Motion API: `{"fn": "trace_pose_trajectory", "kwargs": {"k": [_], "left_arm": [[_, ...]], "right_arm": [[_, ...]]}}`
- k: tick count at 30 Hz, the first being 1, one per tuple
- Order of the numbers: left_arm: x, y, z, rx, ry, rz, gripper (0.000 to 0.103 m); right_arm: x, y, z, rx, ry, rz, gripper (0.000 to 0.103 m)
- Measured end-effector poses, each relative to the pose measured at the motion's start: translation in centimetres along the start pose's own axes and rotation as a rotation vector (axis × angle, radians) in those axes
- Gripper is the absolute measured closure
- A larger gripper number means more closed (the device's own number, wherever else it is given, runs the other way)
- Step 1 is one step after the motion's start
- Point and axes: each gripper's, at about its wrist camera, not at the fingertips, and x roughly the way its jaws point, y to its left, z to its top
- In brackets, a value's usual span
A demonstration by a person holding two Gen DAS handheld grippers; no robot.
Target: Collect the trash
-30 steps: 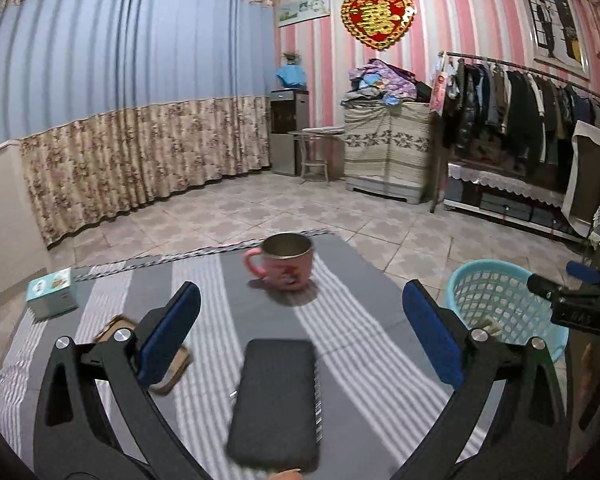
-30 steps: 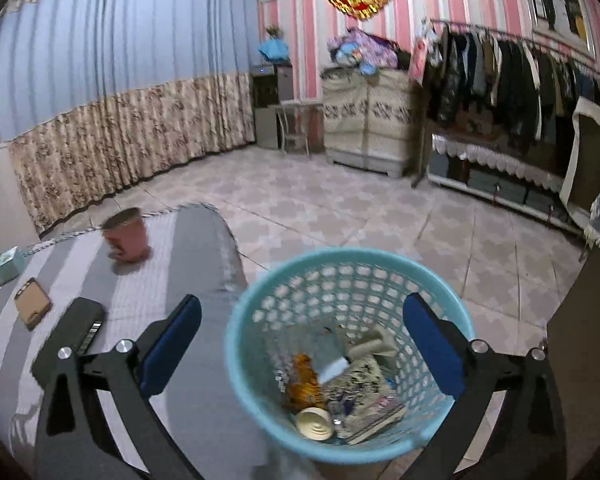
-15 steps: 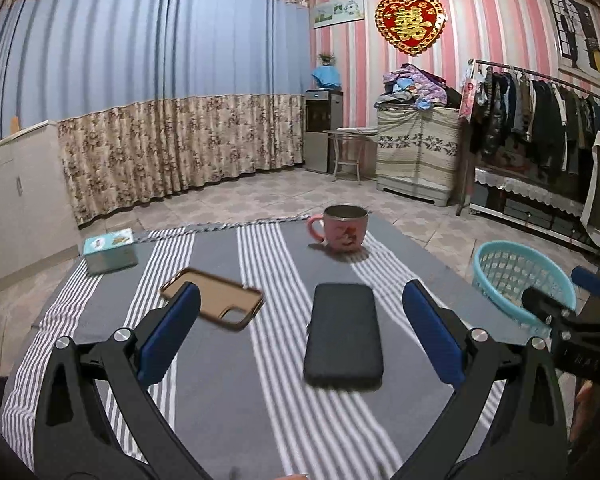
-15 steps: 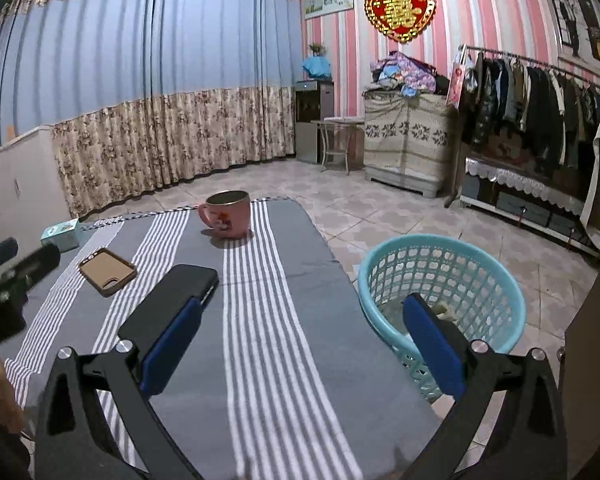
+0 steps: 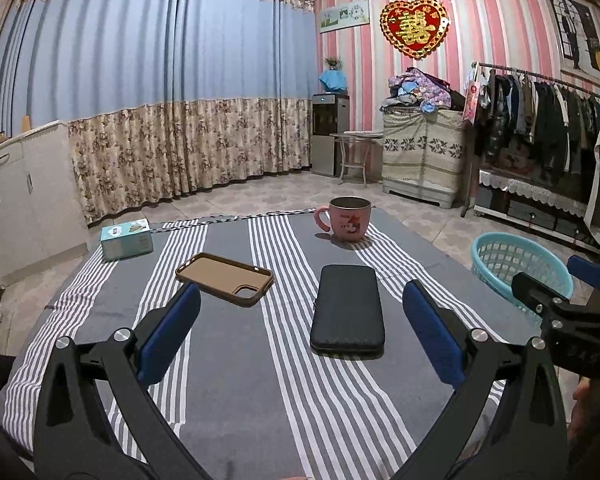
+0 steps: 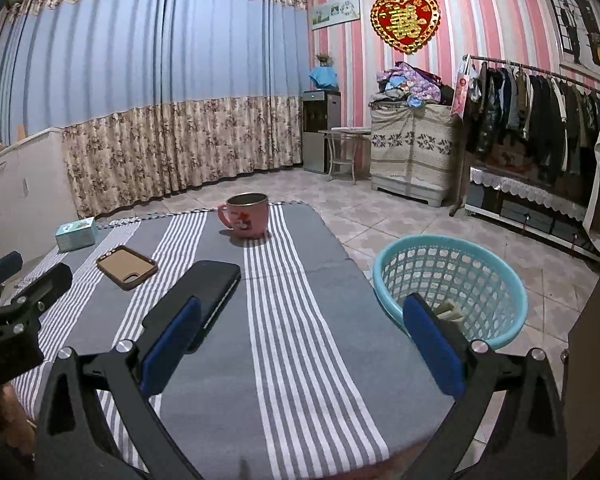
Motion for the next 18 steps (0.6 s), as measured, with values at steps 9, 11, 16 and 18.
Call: {"fn": "trace_pose_trajectory", "kwargs": {"k": [9, 11, 16, 18], "left_arm": [[-0.6, 0.0, -0.1, -0.004, -0.003, -0.005, 0.005], [-0.8, 0.1, -0.1, -0.002, -0.006, -0.002, 0.005], [-1.1, 0.6, 0.0, -0.013, -0.003, -0.004, 0.005], [-1.2, 0.7, 0.0, -0.013, -0.006, 0.001, 0.005]], "right_arm": [[-0.7, 0.9, 0.2, -0.03, -0.023, 0.0, 0.004], [-0.7, 1.0, 0.1, -0.03, -0.024, 0.002, 0.004], [-0.9, 1.0, 0.2, -0.021, -0.025, 0.001, 0.004], [-1.0, 1.1, 0.2, -0.027, -0.029, -0.005, 0.004]]}}
